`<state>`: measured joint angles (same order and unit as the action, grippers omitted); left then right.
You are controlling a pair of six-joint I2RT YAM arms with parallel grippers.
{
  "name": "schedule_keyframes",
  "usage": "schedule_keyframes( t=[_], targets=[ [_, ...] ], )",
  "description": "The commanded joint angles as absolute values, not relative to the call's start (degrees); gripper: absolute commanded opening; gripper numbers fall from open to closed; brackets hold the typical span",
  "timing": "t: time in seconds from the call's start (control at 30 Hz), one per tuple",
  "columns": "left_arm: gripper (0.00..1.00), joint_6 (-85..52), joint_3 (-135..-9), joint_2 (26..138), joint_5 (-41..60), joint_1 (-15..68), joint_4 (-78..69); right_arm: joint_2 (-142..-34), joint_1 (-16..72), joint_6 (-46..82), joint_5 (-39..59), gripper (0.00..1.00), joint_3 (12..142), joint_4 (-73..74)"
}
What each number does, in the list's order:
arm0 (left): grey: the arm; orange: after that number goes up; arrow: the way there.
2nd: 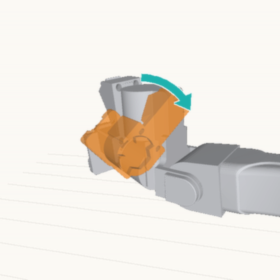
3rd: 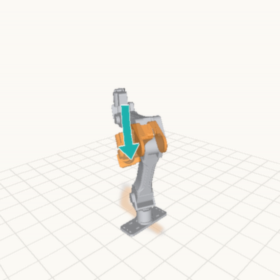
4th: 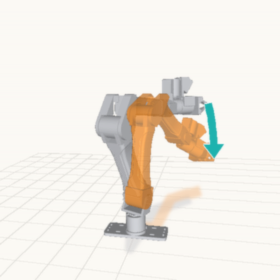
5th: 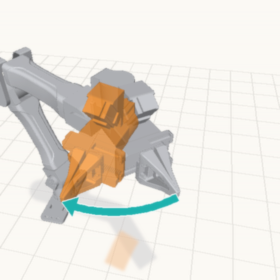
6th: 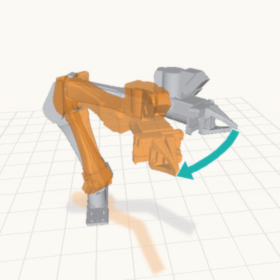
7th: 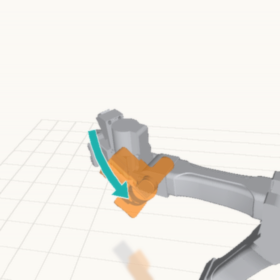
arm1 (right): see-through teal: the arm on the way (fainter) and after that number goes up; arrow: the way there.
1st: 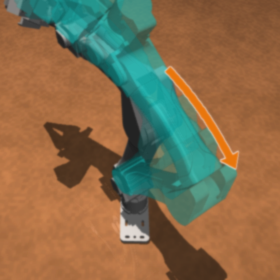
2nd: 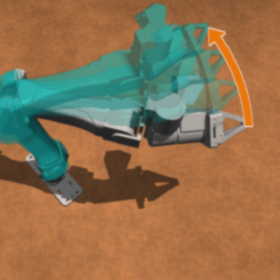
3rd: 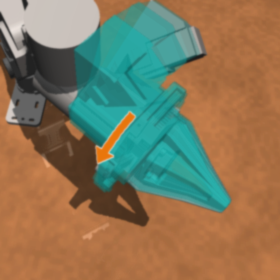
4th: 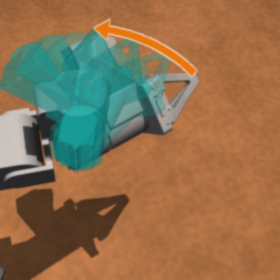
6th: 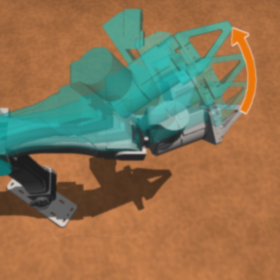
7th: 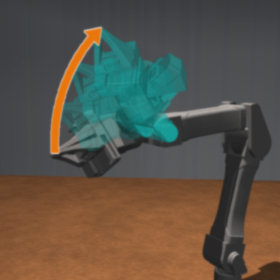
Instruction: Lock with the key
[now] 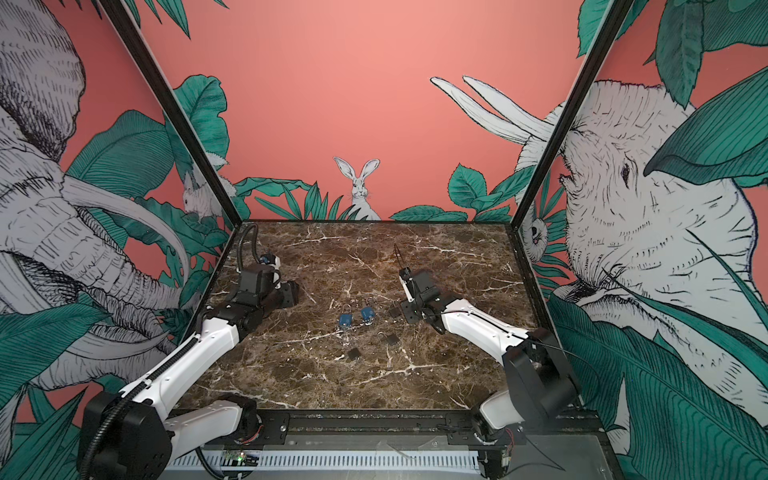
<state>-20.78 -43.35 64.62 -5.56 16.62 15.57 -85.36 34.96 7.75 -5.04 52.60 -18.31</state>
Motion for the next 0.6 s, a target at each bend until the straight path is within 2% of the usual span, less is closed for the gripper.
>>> schedule_keyframes(
  t=[0.0, 0.27, 0.57],
  targets=[
    [0.63, -22.68, -43.29, 63.32, -3.95, 16.81, 17.93, -89.42, 36.55, 8.35, -2.05, 0.53, 56.37, -19.60],
    [0.63, -22.32, -42.85, 63.06, -4.31, 16.94, 18.46, -97.98, 37.51, 7.98, 0.79, 0.49, 61.73, -21.48],
    [0.63, -21.70, -42.62, 63.52, -4.66, 16.87, 18.50, -101.02, 37.54, 7.80, 0.10, 0.45, 63.12, -22.78]
  ],
)
